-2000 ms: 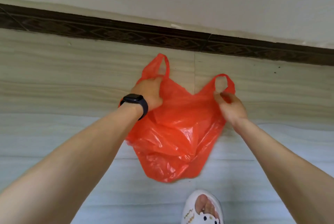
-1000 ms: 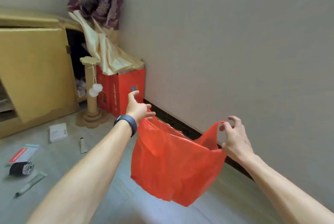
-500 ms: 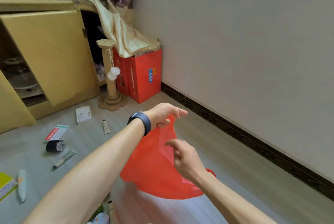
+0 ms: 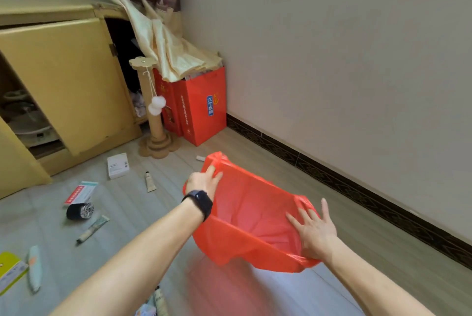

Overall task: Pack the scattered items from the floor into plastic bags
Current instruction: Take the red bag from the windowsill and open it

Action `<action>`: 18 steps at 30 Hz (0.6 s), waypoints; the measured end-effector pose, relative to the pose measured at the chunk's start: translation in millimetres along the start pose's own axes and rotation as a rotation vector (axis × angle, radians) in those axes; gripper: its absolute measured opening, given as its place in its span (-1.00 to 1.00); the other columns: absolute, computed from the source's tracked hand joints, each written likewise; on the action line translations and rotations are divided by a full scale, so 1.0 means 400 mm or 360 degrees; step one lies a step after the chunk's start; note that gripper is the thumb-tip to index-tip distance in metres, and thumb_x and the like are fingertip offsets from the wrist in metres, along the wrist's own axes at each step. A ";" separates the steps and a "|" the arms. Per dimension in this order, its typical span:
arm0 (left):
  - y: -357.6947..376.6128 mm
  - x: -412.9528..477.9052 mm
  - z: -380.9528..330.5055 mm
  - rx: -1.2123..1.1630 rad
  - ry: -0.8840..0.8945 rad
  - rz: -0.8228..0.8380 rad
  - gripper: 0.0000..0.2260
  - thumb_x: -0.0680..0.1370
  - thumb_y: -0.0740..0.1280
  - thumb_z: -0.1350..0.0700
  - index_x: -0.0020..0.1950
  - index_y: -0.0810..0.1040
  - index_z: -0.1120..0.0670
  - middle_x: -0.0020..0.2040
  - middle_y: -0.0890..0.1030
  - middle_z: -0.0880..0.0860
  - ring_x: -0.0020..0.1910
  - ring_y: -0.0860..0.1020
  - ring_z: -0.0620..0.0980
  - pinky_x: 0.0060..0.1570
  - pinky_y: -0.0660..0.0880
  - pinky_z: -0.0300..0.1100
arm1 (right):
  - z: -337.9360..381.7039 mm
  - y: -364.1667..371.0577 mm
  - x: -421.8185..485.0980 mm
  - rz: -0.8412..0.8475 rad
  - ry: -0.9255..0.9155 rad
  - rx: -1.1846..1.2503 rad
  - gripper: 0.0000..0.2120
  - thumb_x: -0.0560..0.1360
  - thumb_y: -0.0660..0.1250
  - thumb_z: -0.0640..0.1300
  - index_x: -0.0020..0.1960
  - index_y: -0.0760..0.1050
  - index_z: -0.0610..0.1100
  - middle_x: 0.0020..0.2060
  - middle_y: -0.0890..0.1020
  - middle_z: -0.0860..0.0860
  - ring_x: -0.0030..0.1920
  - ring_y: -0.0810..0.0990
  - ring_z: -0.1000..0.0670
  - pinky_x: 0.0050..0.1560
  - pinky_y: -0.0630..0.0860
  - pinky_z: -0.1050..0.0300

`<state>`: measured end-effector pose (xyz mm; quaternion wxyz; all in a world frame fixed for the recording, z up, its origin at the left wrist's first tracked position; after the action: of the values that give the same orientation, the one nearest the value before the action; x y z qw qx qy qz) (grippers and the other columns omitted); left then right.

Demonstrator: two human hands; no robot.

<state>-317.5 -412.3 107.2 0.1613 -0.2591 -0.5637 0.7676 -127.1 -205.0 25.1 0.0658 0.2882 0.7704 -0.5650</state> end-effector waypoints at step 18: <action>0.538 0.127 -0.074 0.0573 0.0227 0.0420 -0.08 0.50 0.32 -0.13 0.53 -0.36 -0.18 0.59 -0.09 -0.02 0.54 -0.03 0.21 0.36 0.02 0.36 | 0.057 0.308 0.222 0.0262 -0.0179 -0.0115 -0.22 0.57 0.12 0.13 0.59 -0.32 0.09 0.60 -0.18 -0.04 0.60 -0.13 0.00 0.35 -0.51 -0.41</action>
<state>-332.2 -428.7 -114.7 0.1428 -0.3512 -0.3662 0.8498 -141.6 -168.8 -123.6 0.1654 0.3158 0.7591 -0.5447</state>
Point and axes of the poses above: each hand's wrist, its own x-axis towards the middle knuckle, its own y-axis out of the palm, z = x × y, the point moved 6 cm from there along x, towards the middle knuckle
